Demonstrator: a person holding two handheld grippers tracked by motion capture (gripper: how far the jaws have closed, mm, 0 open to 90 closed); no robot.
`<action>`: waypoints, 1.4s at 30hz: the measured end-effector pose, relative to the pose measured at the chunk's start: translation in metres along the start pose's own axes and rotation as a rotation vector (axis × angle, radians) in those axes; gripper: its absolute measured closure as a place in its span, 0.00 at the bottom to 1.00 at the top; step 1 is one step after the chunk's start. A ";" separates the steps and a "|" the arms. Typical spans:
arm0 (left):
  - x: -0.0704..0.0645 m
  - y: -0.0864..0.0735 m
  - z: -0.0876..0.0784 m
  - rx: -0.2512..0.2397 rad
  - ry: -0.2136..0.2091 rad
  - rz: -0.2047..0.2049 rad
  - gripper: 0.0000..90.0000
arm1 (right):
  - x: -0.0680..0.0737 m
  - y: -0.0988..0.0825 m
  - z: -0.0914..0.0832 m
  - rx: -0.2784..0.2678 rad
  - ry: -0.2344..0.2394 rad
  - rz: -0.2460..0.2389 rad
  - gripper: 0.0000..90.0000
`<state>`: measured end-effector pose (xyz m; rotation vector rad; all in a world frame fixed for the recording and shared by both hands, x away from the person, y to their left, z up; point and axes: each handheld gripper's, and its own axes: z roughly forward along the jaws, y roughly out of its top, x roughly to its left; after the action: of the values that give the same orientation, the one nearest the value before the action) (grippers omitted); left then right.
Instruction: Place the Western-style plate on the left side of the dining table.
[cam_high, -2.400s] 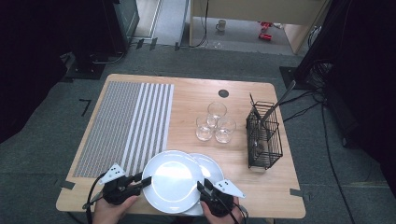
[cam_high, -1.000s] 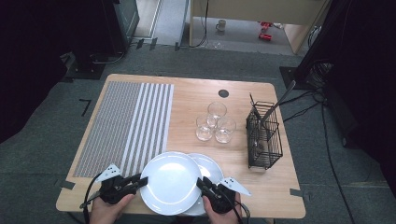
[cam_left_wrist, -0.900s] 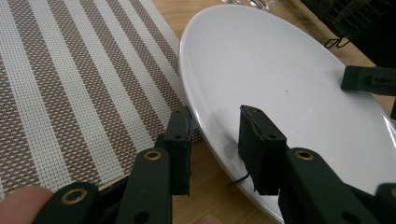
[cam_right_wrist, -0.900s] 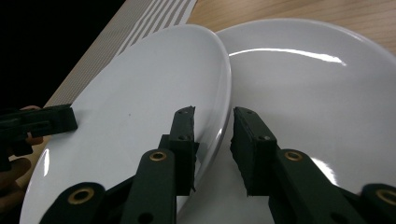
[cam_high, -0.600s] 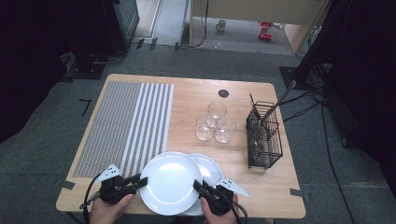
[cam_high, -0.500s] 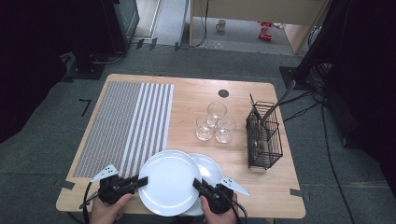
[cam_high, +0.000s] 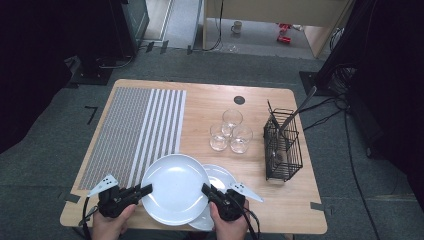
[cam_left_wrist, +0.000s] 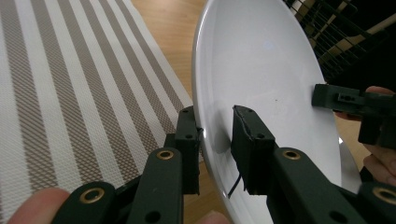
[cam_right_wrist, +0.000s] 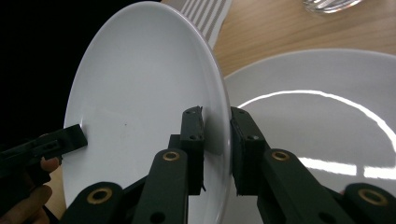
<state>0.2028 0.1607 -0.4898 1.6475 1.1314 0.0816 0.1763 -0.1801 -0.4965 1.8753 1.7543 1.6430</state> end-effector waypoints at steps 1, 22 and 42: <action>0.001 0.001 -0.002 -0.008 0.002 -0.005 0.82 | 0.002 0.002 0.001 0.001 0.008 -0.007 0.87; 0.024 0.029 -0.035 -0.114 0.041 -0.046 0.82 | 0.037 0.037 0.031 -0.001 0.151 -0.077 0.91; 0.044 0.060 -0.034 -0.115 0.089 -0.015 0.84 | 0.046 0.066 0.074 0.033 0.144 -0.092 0.87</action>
<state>0.2454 0.2180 -0.4494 1.5453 1.1844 0.2083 0.2621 -0.1255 -0.4545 1.7000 1.9027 1.7658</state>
